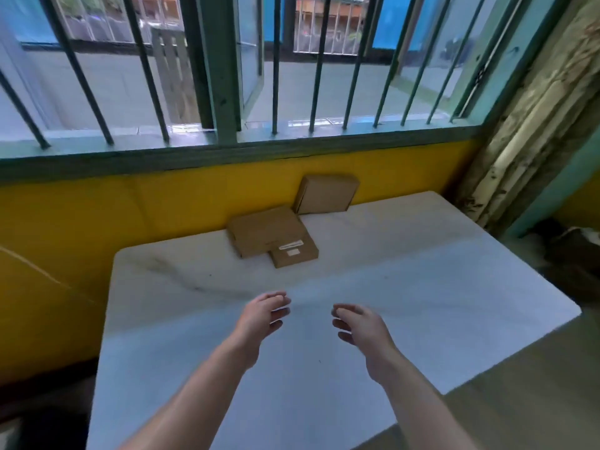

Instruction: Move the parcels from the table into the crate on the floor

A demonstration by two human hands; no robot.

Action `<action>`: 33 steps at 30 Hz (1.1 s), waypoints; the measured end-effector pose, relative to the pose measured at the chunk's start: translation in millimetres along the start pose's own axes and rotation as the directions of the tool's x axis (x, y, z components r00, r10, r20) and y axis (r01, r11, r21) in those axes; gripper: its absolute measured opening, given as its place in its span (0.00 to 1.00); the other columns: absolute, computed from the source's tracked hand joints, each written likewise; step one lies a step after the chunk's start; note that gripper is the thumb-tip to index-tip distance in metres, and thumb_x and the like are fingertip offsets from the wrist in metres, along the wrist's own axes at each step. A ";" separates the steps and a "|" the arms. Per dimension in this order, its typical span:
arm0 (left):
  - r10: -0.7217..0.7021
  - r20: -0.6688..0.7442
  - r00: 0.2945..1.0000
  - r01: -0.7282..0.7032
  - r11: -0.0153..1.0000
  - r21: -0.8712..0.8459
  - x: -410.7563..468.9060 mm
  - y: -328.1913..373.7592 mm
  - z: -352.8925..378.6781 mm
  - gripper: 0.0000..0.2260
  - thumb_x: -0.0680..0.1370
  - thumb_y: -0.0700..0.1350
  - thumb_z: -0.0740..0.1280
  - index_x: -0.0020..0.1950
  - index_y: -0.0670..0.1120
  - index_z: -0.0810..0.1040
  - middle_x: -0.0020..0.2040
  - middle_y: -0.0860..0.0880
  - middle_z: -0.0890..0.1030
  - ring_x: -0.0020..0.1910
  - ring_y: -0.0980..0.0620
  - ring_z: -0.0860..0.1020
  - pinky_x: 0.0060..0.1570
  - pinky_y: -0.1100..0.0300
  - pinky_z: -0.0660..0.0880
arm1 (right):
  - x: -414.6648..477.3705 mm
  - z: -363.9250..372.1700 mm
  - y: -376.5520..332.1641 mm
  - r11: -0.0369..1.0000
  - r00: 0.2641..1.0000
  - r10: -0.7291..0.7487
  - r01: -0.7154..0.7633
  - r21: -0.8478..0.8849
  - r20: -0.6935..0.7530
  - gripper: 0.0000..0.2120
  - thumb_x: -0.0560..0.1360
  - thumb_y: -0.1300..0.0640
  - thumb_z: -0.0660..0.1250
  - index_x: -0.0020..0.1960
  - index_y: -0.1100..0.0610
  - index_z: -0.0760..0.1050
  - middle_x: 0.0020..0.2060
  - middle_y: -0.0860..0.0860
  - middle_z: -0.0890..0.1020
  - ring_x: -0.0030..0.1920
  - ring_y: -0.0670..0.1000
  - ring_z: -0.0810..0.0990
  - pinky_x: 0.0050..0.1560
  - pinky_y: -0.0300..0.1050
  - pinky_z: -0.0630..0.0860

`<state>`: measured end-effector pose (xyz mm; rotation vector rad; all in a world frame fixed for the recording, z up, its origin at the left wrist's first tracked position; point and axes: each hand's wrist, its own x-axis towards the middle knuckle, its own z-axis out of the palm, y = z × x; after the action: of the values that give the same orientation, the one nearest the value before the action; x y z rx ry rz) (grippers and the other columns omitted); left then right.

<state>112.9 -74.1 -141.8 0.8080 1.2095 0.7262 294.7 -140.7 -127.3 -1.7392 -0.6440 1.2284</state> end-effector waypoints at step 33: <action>0.022 -0.651 0.759 -0.065 0.997 -0.043 185.3 34.5 -0.7 0.14 0.79 0.43 0.64 0.64 0.52 0.77 0.59 0.52 0.81 0.53 0.57 0.78 0.46 0.61 0.73 | 275.8 59.5 -71.7 0.947 0.926 -0.092 0.195 -0.254 0.366 0.17 0.76 0.62 0.63 0.63 0.51 0.76 0.57 0.47 0.82 0.58 0.51 0.79 0.63 0.49 0.74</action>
<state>148.3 99.2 -207.0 0.5337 1.7858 1.1368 348.4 136.1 -199.5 -1.6755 -1.1934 1.4065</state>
